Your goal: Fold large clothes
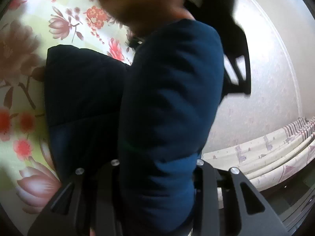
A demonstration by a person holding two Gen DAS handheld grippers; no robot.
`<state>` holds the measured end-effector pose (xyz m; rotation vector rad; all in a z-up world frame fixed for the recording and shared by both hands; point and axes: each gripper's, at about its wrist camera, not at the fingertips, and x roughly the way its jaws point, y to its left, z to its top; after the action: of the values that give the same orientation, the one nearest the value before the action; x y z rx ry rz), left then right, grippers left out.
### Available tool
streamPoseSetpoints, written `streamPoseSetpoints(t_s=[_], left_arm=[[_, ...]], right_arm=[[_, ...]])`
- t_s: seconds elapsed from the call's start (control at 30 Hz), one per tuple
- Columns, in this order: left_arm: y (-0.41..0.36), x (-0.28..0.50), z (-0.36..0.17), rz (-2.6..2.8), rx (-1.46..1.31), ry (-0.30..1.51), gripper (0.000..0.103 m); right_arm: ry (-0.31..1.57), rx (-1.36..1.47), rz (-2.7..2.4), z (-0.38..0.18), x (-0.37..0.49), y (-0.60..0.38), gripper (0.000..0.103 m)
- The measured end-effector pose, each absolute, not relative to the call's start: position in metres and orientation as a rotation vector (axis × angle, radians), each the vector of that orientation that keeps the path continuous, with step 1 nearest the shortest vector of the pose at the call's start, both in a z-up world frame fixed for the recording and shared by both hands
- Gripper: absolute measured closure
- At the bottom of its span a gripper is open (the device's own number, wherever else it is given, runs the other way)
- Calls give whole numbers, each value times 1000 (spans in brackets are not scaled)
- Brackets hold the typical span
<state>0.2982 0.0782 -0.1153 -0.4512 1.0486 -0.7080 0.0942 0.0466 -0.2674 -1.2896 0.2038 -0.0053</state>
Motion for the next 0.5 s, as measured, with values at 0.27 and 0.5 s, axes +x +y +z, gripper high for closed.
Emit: streamPoseSetpoints(t_s=[0.27,0.5], left_arm=[[69,326,-124,-664,-365,1120,58],[55,313,-96,-644,-281,1026,76]], right_arm=[[173,-1112,19,-246,58,16,3],[413,-640,-13,-221,54,-70,3]])
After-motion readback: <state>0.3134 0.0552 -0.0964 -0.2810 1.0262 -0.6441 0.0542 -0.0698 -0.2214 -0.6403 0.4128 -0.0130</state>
